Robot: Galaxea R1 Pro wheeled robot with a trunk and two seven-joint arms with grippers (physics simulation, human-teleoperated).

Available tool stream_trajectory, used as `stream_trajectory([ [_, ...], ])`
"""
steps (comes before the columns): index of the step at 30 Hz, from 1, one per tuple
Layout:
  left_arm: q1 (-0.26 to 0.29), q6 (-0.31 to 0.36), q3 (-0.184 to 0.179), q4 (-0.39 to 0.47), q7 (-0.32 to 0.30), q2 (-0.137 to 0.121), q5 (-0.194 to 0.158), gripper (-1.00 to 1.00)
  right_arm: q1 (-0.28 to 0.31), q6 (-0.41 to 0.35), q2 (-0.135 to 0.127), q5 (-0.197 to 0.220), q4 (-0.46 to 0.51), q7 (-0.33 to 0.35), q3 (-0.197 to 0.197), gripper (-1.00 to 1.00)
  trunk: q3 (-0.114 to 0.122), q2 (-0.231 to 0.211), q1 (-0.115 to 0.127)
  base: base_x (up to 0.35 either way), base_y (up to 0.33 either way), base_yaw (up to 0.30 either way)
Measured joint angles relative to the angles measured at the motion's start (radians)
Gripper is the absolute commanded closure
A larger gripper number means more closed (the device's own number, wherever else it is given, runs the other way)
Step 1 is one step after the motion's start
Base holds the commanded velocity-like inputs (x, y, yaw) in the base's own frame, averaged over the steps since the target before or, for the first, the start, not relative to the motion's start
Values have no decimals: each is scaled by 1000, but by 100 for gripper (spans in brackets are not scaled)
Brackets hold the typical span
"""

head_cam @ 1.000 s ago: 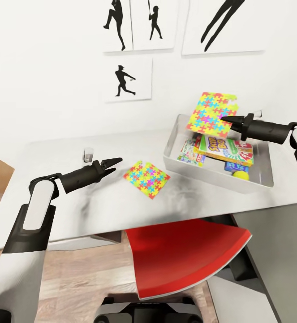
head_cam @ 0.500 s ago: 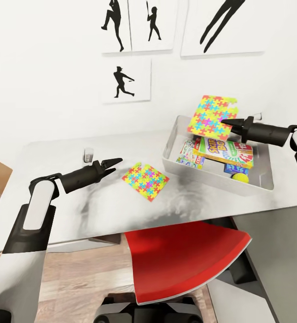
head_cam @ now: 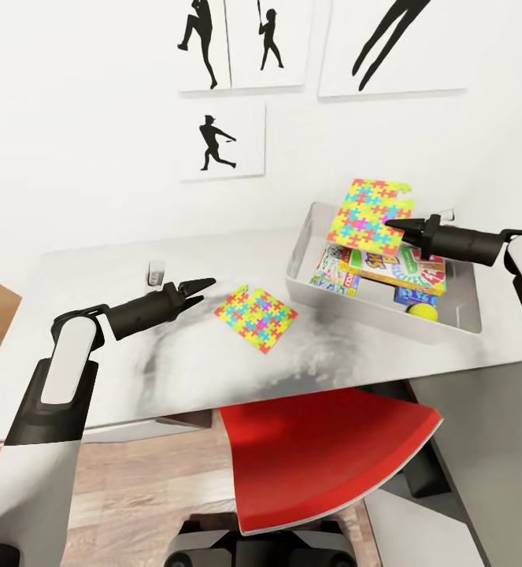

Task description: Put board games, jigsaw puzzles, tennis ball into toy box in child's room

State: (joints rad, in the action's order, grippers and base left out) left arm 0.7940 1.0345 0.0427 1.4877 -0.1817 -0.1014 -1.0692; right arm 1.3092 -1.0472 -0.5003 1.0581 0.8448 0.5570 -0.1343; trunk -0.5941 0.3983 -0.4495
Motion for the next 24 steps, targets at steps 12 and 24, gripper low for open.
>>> stream_trajectory([
  [12,2,0,-3,0,-2,0,-2,-100,9,0,0,-1,-5,-1,-2,100,-16,0,0,0,0,0],
  [24,11,2,1,-2,-7,-1,-12,-100,19,0,1,-1,-7,-1,-2,100,-35,0,0,0,0,0],
])
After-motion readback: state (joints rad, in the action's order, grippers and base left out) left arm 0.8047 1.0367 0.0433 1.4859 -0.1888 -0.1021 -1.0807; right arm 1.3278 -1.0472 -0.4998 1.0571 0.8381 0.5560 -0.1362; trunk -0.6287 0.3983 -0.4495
